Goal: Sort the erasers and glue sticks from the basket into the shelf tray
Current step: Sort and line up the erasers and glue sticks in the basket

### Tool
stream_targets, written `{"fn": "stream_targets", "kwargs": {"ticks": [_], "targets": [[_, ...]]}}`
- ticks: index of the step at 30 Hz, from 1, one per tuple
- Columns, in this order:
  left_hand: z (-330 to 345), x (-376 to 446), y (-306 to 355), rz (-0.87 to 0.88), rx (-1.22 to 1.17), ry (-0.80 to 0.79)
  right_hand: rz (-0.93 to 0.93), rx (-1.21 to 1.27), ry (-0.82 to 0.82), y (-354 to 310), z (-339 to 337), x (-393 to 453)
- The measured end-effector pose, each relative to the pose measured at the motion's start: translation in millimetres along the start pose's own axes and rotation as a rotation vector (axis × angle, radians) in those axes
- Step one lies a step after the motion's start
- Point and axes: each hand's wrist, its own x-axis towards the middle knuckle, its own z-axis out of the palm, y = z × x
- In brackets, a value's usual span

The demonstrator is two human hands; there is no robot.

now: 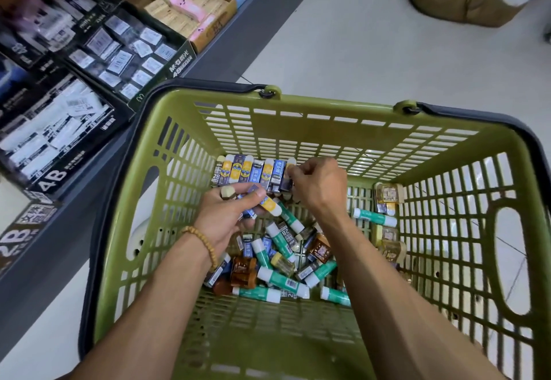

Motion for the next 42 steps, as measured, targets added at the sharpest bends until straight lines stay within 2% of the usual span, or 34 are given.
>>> {"fn": "stream_targets", "kwargs": {"ticks": [2,8,13,15,19,24,28,33,37,42], "targets": [[3.6,0.7,1.4,0.005,-0.03,0.024,-0.051,0.093,-0.035,2.2,-5.9,-8.9],[17.4,2.9,-0.4,0.038,0.031,0.007,-0.034,0.407,-0.424,-5.6,-27.6,-26.4],[21.9,1.4,1.4,0.025,-0.014,-0.028,-0.045,0.401,-0.619,2.2,-41.2,-25.9],[21.2,1.6,1.9,-0.013,-0.059,-0.085,0.031,0.446,-0.55,6.4,-41.5,-23.9],[14.9,2.5,1.4,-0.064,-0.115,-0.164,0.193,0.4,-0.124,21.5,-33.7,-9.8],[7.4,1.9,3.6,-0.026,-0.025,-0.07,0.162,0.258,0.023,19.7,-12.7,-1.6],[3.6,3.9,1.3,-0.032,-0.018,-0.002,0.111,0.097,0.027,15.2,-4.7,2.5],[0.6,2.6,3.0,-0.089,-0.071,-0.086,0.059,0.09,0.058,10.8,4.1,2.3],[0.3,1.1,2.7,-0.059,-0.017,-0.165,0.056,0.02,0.044,8.8,0.5,7.4],[7.3,-1.7,1.9,-0.025,0.046,-0.081,0.012,-0.032,0.018,11.6,-8.7,1.6]]}}
